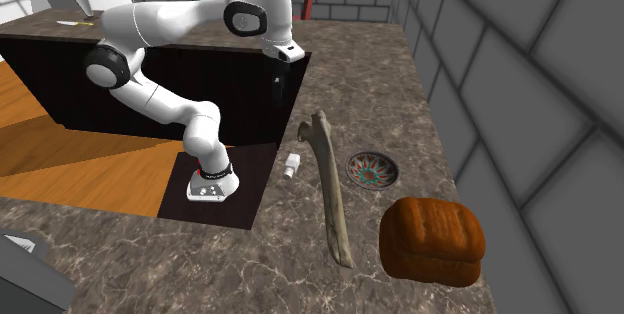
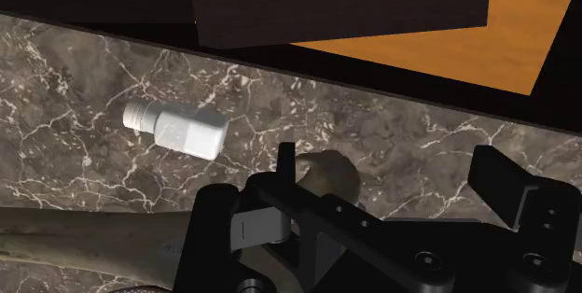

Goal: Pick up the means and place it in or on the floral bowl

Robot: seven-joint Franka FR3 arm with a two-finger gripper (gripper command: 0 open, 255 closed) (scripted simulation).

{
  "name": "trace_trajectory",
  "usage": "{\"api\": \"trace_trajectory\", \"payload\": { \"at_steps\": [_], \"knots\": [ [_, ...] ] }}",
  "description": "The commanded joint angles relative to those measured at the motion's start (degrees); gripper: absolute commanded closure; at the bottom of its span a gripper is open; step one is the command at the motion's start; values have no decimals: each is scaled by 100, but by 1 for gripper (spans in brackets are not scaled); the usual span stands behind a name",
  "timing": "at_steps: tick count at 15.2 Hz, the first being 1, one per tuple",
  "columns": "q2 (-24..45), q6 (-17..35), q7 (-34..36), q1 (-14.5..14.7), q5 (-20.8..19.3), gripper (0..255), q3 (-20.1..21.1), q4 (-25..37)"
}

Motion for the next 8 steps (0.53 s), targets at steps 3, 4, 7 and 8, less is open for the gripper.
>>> {"api": "trace_trajectory", "payload": {
  "at_steps": [3,4,7,8],
  "knots": [
    [-38,280,-350,-19,-185,0,-235,-263],
    [-42,425,-524,-29,-279,0,-357,-382],
    [7,879,-1038,-64,-554,0,-733,-689],
    [45,1037,-1209,-75,-643,0,-863,-774]
  ]
}}
